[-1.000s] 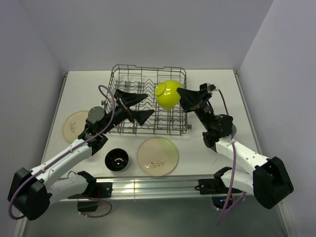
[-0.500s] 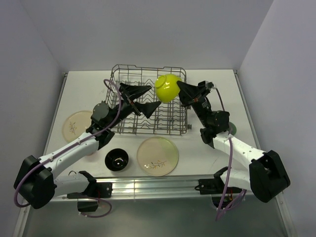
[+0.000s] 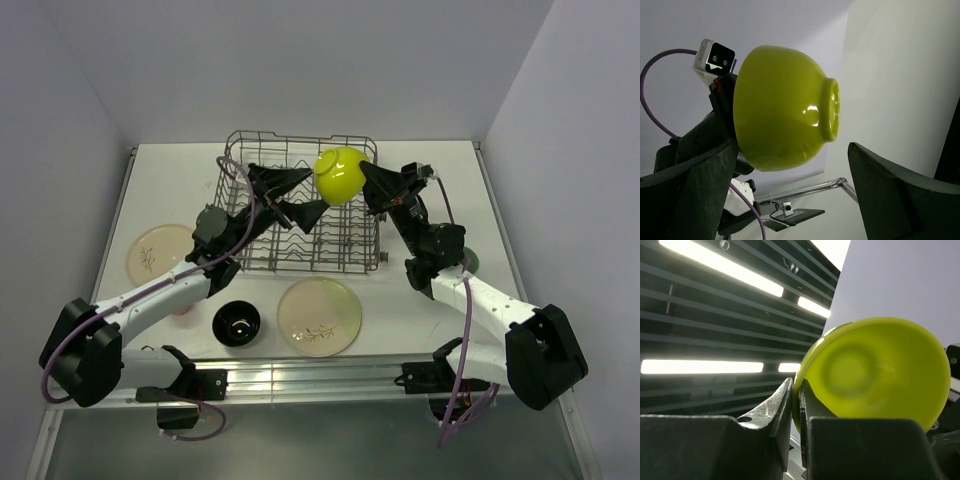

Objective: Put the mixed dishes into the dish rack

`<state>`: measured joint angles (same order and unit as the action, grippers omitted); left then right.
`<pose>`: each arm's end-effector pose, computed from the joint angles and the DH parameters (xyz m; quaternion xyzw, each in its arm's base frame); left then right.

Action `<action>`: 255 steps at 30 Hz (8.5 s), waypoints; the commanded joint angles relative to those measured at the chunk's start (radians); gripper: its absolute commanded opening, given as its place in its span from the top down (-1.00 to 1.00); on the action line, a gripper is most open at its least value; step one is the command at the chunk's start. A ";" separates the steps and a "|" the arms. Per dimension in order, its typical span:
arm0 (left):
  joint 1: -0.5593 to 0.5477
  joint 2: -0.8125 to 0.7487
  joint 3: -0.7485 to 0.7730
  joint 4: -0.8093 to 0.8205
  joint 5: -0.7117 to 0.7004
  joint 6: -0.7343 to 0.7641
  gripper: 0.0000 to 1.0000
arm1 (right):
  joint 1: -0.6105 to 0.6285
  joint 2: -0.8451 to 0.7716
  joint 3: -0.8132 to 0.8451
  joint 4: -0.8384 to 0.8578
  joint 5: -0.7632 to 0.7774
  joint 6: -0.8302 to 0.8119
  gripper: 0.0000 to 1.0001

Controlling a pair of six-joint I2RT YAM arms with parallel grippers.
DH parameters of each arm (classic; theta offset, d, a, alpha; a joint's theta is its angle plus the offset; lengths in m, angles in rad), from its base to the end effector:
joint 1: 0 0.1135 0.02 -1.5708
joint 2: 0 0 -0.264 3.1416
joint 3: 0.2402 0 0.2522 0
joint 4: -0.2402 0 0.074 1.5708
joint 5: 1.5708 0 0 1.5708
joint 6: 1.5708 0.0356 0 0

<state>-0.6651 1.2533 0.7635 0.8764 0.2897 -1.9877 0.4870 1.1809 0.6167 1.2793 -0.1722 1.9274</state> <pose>0.2157 -0.1821 0.3428 -0.2446 0.5094 -0.8162 0.1205 0.2102 0.1182 0.3489 0.2138 0.3623 0.8599 0.2890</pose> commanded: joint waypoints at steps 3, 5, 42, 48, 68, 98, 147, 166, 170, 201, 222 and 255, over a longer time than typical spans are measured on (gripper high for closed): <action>-0.024 0.047 0.072 0.121 -0.010 -0.135 -0.99 | 0.015 -0.004 0.061 0.485 0.028 0.016 1.00; -0.027 0.066 0.059 0.154 -0.023 -0.160 -0.99 | 0.015 -0.006 0.060 0.485 0.028 0.019 1.00; -0.041 0.222 0.074 0.519 -0.081 -0.280 0.14 | 0.016 -0.026 -0.121 0.486 -0.062 -0.011 1.00; -0.041 0.235 0.050 0.558 -0.080 -0.286 0.72 | 0.016 -0.014 -0.115 0.486 -0.075 -0.027 1.00; -0.037 0.253 0.010 0.647 -0.064 -0.283 1.00 | 0.010 0.046 -0.112 0.486 -0.105 -0.064 0.56; 0.030 0.276 0.066 0.583 0.008 -0.224 0.99 | -0.005 -0.001 -0.198 0.383 -0.161 -0.064 -0.99; 0.200 1.224 1.286 -0.565 0.404 0.509 1.00 | -0.034 -0.842 0.095 -1.486 0.209 -0.975 -0.99; 0.202 1.357 1.447 -0.542 0.456 0.460 1.00 | -0.034 -0.860 0.103 -1.506 0.240 -1.001 -0.99; 0.202 1.397 1.439 -0.436 0.486 0.366 0.99 | -0.034 -0.866 0.103 -1.508 0.241 -0.998 -0.99; 0.214 1.301 1.205 -0.611 0.454 0.513 0.12 | -0.034 -0.891 0.095 -1.503 0.232 -0.979 -0.99; 0.236 1.092 1.037 -0.982 0.295 0.754 -0.79 | -0.033 -0.891 0.081 -1.493 0.211 -0.969 -0.99; 0.203 0.767 0.915 -1.292 0.071 1.034 -0.80 | -0.034 -0.802 0.066 -1.534 0.188 -1.042 -0.95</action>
<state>-0.4522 2.1448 1.7016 -0.3920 0.4156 -1.0050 0.4576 0.3271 0.6807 -0.2562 0.0307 0.9352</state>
